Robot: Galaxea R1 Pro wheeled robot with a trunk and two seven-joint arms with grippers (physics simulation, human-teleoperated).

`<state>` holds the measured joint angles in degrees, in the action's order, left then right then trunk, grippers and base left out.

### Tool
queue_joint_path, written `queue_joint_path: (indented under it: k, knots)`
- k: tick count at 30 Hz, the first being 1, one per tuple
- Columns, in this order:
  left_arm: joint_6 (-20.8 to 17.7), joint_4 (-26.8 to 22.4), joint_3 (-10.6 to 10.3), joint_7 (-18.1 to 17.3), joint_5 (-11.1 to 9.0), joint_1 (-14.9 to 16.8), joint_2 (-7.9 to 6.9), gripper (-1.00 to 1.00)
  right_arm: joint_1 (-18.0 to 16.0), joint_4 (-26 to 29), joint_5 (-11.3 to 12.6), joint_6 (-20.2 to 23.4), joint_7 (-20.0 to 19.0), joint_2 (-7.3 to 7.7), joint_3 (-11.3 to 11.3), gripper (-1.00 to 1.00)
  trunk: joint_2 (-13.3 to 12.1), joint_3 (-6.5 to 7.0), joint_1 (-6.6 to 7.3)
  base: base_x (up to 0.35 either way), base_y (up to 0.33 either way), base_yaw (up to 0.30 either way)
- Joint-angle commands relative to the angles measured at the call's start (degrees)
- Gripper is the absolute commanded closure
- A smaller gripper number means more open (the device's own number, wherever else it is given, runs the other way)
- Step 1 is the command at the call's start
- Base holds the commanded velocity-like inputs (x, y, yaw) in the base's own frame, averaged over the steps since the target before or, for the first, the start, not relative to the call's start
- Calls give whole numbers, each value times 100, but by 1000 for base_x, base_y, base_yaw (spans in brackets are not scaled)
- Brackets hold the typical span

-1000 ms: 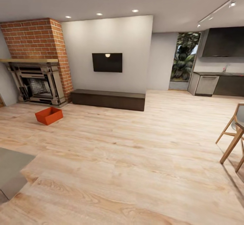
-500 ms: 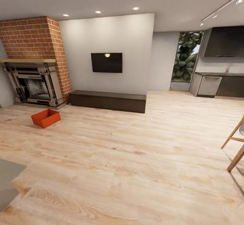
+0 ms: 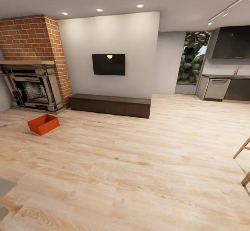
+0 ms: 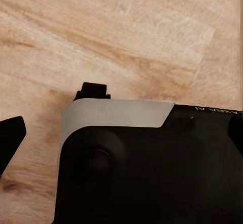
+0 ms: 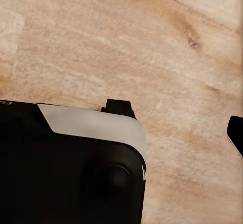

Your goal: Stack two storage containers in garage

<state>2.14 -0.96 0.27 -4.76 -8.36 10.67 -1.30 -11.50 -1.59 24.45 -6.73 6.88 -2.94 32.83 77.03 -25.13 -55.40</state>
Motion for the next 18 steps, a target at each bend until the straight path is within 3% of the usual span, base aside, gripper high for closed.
queue_joint_path:
  k: [1,18]
  knots:
    - [15,8,-1,-31,-52,5,-2,-100,-8,-17,51,-30,6,-5,48,-100,3,-6,-3,319,0,0]
    - [15,8,-1,-33,-52,5,-2,-100,-4,-17,51,-30,6,-5,48,-100,3,-6,-3,318,0,0]
